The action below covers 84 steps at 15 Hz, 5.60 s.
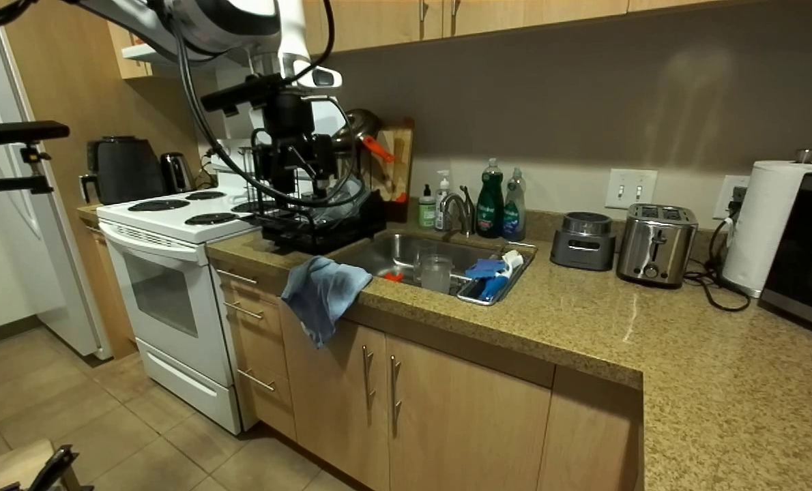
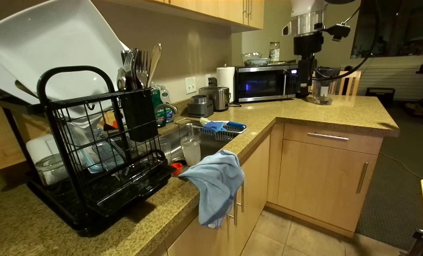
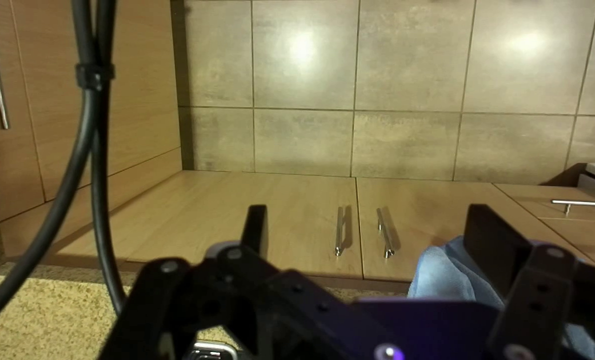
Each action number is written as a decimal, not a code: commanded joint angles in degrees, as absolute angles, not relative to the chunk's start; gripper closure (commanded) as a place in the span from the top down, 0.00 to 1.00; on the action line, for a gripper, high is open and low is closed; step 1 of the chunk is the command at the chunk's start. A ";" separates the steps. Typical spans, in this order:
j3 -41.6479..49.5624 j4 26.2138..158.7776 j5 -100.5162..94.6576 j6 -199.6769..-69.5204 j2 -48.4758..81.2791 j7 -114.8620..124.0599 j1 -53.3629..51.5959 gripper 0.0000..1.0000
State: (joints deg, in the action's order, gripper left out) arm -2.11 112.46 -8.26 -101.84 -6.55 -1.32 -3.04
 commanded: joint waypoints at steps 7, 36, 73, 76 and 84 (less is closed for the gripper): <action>-2.45 112.83 -11.18 -104.13 -5.91 2.03 -2.39 1.00; 9.68 100.29 -18.23 -104.07 14.44 17.89 4.66 1.00; 11.05 97.65 -25.53 -104.19 18.54 14.86 5.32 1.00; 11.06 97.65 -25.53 -104.19 18.54 14.86 5.32 1.00; 11.07 97.76 -24.95 -105.92 22.62 14.62 5.87 1.00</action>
